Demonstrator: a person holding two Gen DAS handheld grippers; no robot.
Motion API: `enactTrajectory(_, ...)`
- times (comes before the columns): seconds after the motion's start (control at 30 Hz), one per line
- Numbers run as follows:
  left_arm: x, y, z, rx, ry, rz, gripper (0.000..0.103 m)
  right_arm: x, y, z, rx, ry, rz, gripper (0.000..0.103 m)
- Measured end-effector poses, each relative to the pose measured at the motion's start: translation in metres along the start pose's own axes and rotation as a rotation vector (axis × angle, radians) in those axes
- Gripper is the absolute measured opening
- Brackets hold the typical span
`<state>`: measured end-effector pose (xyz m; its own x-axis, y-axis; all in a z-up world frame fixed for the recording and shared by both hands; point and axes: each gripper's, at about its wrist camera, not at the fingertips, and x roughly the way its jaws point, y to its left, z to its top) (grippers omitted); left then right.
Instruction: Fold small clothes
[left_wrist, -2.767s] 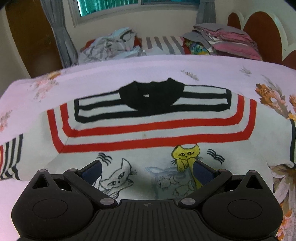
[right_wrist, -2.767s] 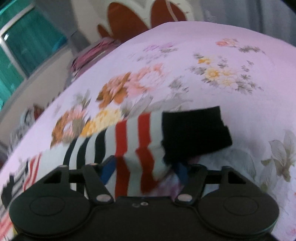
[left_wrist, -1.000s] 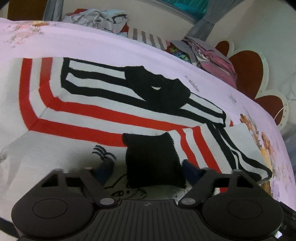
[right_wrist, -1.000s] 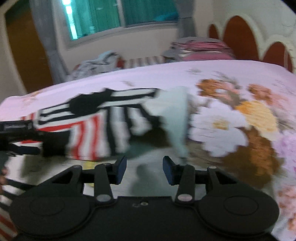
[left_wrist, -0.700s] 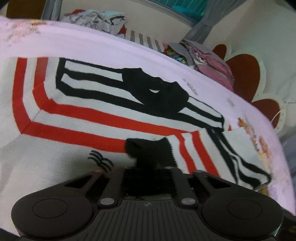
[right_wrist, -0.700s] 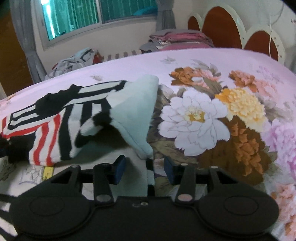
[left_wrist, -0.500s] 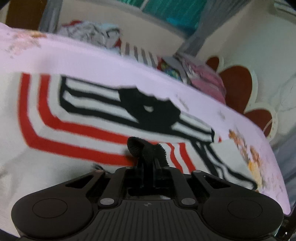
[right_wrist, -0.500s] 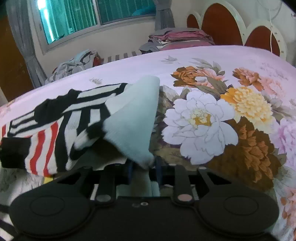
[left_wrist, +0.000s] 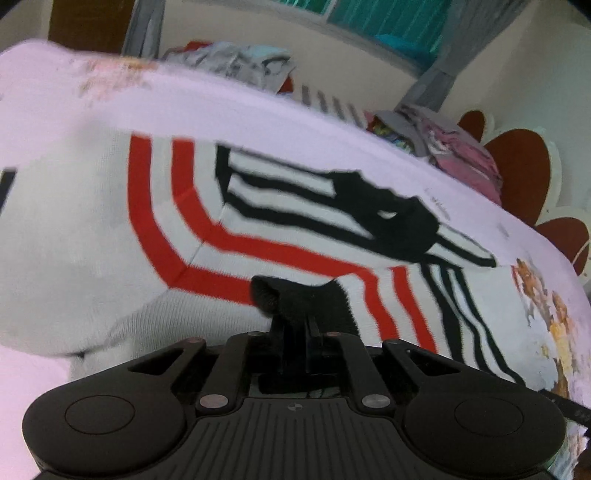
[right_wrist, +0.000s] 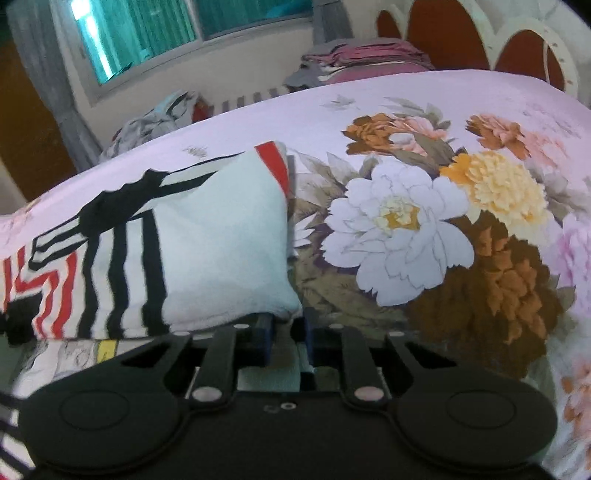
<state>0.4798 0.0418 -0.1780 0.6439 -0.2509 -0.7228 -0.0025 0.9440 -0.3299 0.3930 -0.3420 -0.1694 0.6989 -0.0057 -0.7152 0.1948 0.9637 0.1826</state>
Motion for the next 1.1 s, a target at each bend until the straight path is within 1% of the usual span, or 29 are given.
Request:
enactTrajectory(0.03,-0.006,-0.002,0.000,0.007,-0.013,0.002,0.013,-0.007,-0.003,0.002,0.012,-0.010,0.019,0.031)
enactTrajectory(0.07,-0.012,-0.003,0.000,0.005,-0.020,0.009,0.033,-0.013,-0.004,0.003,0.015,-0.022,0.027,0.034)
enactTrajectory(0.1,-0.017,-0.003,0.001,-0.003,-0.029,0.013,0.050,-0.018,-0.005,0.006,0.010,-0.038,0.028,0.036)
enactTrajectory(0.13,-0.023,-0.003,0.003,-0.013,-0.050,0.030,0.082,-0.021,-0.005,0.011,0.004,-0.052,0.028,0.039)
enactTrajectory(0.17,-0.032,-0.004,0.003,-0.012,-0.096,0.045,0.088,-0.022,-0.006,0.016,0.005,-0.066,0.032,0.040)
enactTrajectory(0.23,-0.044,-0.011,0.006,0.027,-0.158,0.037,0.088,-0.019,-0.010,0.030,0.028,-0.089,0.053,0.040)
enactTrajectory(0.27,-0.046,-0.011,0.008,0.030,-0.161,0.031,0.088,-0.015,-0.012,0.037,0.038,-0.097,0.062,0.042)
enactTrajectory(0.33,-0.044,-0.015,0.011,0.028,-0.134,-0.008,0.088,-0.003,-0.011,0.051,0.040,-0.099,0.072,0.044)
enactTrajectory(0.47,-0.028,-0.031,0.007,0.076,-0.092,-0.043,0.088,0.039,-0.004,0.075,0.028,-0.062,0.085,0.045)
enactTrajectory(0.57,-0.014,-0.041,-0.001,0.122,-0.070,-0.036,0.088,0.067,0.002,0.090,0.037,-0.056,0.083,0.045)
enactTrajectory(0.73,0.007,-0.038,-0.009,0.119,-0.017,-0.010,0.088,0.105,0.002,0.110,0.082,-0.037,0.063,0.045)
enactTrajectory(0.77,0.010,-0.036,-0.010,0.112,-0.005,-0.009,0.088,0.113,0.001,0.113,0.091,-0.028,0.064,0.043)
enactTrajectory(0.8,0.013,-0.035,-0.011,0.108,0.001,-0.010,0.088,0.118,0.000,0.114,0.099,-0.020,0.074,0.038)
enactTrajectory(0.83,0.014,-0.035,-0.011,0.115,0.000,-0.009,0.088,0.121,0.000,0.114,0.104,-0.016,0.073,0.028)
enactTrajectory(0.87,0.015,-0.035,-0.012,0.127,0.006,-0.007,0.088,0.122,0.000,0.114,0.104,-0.015,0.069,0.023)
enactTrajectory(0.97,0.015,-0.036,-0.013,0.150,0.006,-0.002,0.088,0.119,0.004,0.112,0.055,-0.043,0.039,0.011)
enactTrajectory(1.0,0.015,-0.036,-0.014,0.159,0.004,0.001,0.088,0.120,0.003,0.112,0.033,-0.056,0.004,0.011)
enactTrajectory(1.03,0.015,-0.036,-0.014,0.169,0.001,0.006,0.088,0.123,-0.001,0.111,0.034,-0.058,-0.011,0.010)
enactTrajectory(1.1,0.017,-0.037,-0.013,0.172,-0.001,0.013,0.088,0.125,-0.007,0.110,0.052,-0.062,0.006,0.010)
